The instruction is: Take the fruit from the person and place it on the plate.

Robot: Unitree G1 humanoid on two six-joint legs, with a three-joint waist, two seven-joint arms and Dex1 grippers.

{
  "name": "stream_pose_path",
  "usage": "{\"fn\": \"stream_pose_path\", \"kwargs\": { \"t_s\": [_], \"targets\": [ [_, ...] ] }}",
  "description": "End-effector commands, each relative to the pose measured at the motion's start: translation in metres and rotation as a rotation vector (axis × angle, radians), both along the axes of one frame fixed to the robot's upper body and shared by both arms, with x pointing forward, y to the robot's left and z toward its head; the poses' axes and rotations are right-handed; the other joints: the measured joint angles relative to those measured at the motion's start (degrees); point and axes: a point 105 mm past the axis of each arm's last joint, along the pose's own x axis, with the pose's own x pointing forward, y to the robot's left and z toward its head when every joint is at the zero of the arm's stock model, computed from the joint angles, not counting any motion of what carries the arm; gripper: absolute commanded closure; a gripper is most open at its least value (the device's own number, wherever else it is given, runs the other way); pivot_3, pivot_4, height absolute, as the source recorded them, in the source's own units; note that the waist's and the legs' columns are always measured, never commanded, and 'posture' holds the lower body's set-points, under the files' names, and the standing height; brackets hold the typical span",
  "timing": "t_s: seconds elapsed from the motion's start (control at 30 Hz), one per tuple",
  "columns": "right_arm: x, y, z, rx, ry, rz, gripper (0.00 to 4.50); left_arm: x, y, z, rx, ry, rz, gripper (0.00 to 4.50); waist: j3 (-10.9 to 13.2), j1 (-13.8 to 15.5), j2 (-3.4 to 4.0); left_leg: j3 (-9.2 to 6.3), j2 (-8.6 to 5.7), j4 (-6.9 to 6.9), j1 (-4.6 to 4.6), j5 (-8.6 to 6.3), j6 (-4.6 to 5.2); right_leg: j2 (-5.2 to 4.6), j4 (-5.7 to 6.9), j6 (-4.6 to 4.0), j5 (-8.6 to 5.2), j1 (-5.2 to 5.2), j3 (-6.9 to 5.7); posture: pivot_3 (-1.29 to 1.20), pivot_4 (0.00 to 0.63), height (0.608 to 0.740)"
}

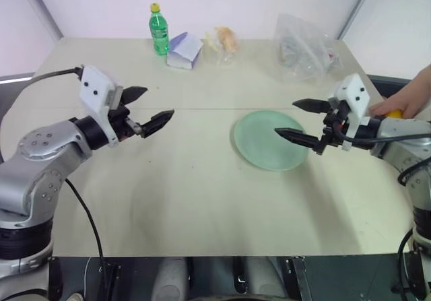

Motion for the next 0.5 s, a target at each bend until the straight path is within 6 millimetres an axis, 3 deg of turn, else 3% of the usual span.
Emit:
{"fn": "stream_pose_path", "kwargs": {
  "t_s": [0.03,0.5],
  "targets": [
    [-0.0038,0.001,0.0152,-0.009,-0.064,0.01,0.0,-0.0026,-0.002,0.0109,0.006,-0.053,-0.011,0.04,0.0,0.0,0.0,0.0,0.0,0.0,0.0,0.0,0.0,0.0,0.0,0.0,0.0,0.0,0.0,0.0,0.15,0.731],
    [-0.0037,0.0019,0.0139,-0.005,-0.059,0.012,0.0,-0.0021,-0.0036,0.0115,0.006,-0.053,-0.015,0.04,0.0,0.0,0.0,0.0,0.0,0.0,0.0,0.0,0.0,0.0,0.0,0.0,0.0,0.0,0.0,0.0,0.15,0.731]
  ]
}}
